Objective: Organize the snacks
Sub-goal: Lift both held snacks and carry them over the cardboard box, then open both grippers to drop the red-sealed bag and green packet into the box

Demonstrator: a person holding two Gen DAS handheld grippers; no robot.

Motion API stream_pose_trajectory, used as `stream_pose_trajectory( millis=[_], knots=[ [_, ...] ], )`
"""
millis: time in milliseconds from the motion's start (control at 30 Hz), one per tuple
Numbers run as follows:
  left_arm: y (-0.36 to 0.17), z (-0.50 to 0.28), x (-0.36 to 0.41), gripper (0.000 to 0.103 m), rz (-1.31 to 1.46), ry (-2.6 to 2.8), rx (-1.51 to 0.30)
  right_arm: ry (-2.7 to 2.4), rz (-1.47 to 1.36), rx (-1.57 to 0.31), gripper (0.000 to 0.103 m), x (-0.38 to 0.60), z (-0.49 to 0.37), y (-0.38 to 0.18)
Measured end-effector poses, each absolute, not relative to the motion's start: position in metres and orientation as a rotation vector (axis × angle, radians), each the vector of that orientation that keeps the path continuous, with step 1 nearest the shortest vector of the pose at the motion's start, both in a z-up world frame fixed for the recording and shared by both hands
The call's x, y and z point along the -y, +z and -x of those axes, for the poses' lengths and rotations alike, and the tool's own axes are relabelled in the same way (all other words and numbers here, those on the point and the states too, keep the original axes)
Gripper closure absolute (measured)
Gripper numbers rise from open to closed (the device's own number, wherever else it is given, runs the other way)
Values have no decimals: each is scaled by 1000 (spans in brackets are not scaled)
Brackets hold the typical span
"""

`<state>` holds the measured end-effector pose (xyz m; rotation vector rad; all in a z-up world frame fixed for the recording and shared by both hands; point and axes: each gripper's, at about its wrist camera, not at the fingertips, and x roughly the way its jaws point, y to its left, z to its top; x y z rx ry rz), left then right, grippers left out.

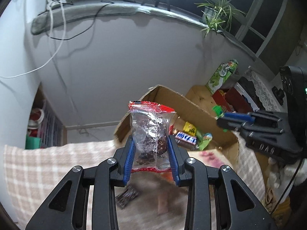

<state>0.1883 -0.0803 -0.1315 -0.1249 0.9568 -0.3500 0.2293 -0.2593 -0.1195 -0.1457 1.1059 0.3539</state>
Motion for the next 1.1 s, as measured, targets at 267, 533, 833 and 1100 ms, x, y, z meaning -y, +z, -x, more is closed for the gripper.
stream_pose_trajectory(
  millis=[267,533,833,1100],
  knots=[
    [-139,-209,107,71,99,-367,-968,349,146,-1135,80,261,-242,-137],
    [-145,-219,112,71,88,-377,-978,353,161,-1147,80,258,-249,-144],
    [-147,-221,114,67,69,-377,-993,337,189,-1143,64,253,-250,-144],
    [-143,-218,110,67,68,-369,-982,330,190,-1130,58,253,-243,-135]
  ],
)
